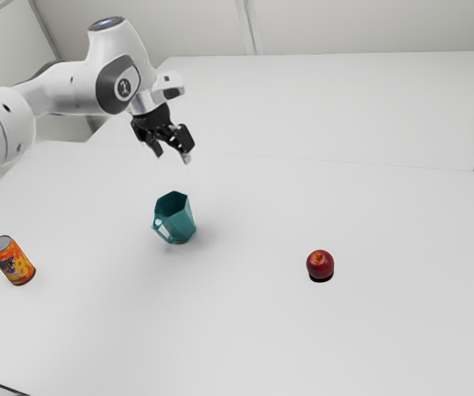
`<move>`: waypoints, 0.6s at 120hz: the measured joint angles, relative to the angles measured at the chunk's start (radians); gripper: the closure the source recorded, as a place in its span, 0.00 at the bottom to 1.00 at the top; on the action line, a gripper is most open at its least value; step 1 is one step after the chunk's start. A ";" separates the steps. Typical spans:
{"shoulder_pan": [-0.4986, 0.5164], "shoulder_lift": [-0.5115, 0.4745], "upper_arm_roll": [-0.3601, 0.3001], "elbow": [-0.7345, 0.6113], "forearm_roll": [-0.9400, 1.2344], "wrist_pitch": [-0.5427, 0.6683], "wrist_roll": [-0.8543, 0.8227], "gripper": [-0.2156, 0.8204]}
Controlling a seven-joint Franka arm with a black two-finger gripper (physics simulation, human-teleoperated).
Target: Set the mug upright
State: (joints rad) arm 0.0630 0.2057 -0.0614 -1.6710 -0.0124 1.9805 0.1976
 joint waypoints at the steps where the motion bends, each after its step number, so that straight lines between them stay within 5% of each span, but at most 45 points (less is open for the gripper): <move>1: 0.000 -0.003 0.000 0.006 -0.001 -0.007 0.000 0.26; 37: 0.001 -0.129 0.001 0.101 -0.036 -0.226 -0.009 0.22; 72: -0.002 -0.148 0.003 0.108 -0.035 -0.302 -0.012 0.21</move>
State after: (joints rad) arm 0.0607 0.0575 -0.0588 -1.5634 -0.0478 1.6787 0.1852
